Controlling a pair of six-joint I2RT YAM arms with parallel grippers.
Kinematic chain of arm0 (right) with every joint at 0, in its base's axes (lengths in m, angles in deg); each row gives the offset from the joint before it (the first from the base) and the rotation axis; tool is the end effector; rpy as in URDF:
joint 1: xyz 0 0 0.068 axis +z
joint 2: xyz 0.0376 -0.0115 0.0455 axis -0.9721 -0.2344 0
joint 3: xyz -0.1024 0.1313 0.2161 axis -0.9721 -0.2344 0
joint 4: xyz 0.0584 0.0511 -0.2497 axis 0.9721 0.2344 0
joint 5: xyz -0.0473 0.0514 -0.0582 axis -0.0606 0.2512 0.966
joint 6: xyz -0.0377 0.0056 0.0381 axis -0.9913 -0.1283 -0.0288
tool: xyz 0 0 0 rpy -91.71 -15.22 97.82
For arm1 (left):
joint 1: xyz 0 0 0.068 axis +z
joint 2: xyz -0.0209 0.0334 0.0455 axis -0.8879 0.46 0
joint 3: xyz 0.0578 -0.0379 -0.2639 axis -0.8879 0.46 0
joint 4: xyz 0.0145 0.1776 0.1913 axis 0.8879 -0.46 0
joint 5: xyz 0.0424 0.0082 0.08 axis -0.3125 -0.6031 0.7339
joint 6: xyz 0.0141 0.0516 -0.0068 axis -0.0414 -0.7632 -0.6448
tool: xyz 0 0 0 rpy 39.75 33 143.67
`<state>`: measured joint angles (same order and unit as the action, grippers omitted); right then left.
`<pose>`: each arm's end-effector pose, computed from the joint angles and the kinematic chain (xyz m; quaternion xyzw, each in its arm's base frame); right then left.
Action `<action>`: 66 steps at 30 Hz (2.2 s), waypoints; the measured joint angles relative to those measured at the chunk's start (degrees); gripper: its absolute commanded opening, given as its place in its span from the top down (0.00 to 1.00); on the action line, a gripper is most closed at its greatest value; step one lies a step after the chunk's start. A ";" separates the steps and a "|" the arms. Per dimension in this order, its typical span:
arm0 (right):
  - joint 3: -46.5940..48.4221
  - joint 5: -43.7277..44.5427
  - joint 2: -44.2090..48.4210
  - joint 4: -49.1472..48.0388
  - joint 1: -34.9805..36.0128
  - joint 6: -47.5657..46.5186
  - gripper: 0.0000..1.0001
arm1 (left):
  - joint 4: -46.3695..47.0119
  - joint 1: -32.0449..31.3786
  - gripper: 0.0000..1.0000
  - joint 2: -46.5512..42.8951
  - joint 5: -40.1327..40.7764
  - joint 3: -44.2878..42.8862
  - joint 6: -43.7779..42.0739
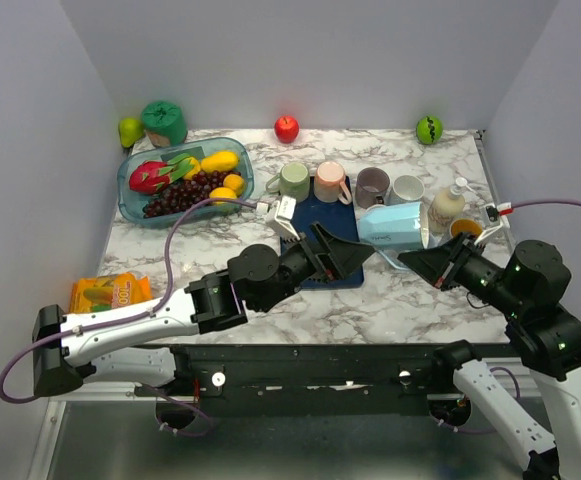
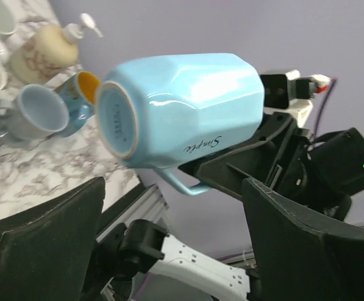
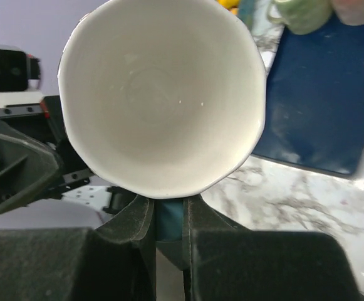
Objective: Turn the mug right side up
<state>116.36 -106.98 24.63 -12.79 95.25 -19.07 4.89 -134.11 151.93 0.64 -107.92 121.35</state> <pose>0.0729 0.0396 0.3973 0.0183 0.7676 0.4447 0.4612 0.0938 -0.2435 0.3800 -0.0554 0.6831 -0.6116 0.3952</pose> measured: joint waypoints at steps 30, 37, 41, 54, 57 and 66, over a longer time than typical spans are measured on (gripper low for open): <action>-16.87 26.73 -11.67 11.52 1.27 -13.46 0.99 | -42.34 0.00 0.01 -5.57 17.53 0.24 6.82; -17.03 36.22 -18.23 8.59 12.33 -10.23 0.99 | -45.46 0.02 0.01 -2.99 17.66 -1.44 6.71; -17.00 42.16 -23.85 8.33 19.06 -7.67 0.99 | -47.71 0.20 0.01 -1.97 17.73 -3.61 6.45; -16.96 51.87 -32.39 4.68 22.73 -4.90 0.56 | -52.15 0.90 0.01 -1.33 17.68 -4.74 5.73; -16.98 51.65 -33.00 3.06 23.21 -4.68 0.40 | -53.22 1.14 0.01 -0.57 17.66 -5.29 5.33; -15.91 47.43 -27.56 2.54 23.89 -4.87 0.27 | -58.01 3.43 0.01 3.67 17.57 -12.26 3.54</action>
<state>100.45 -59.55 -2.93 -10.26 119.14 -23.95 -53.12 -130.68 155.60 18.21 -120.18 124.89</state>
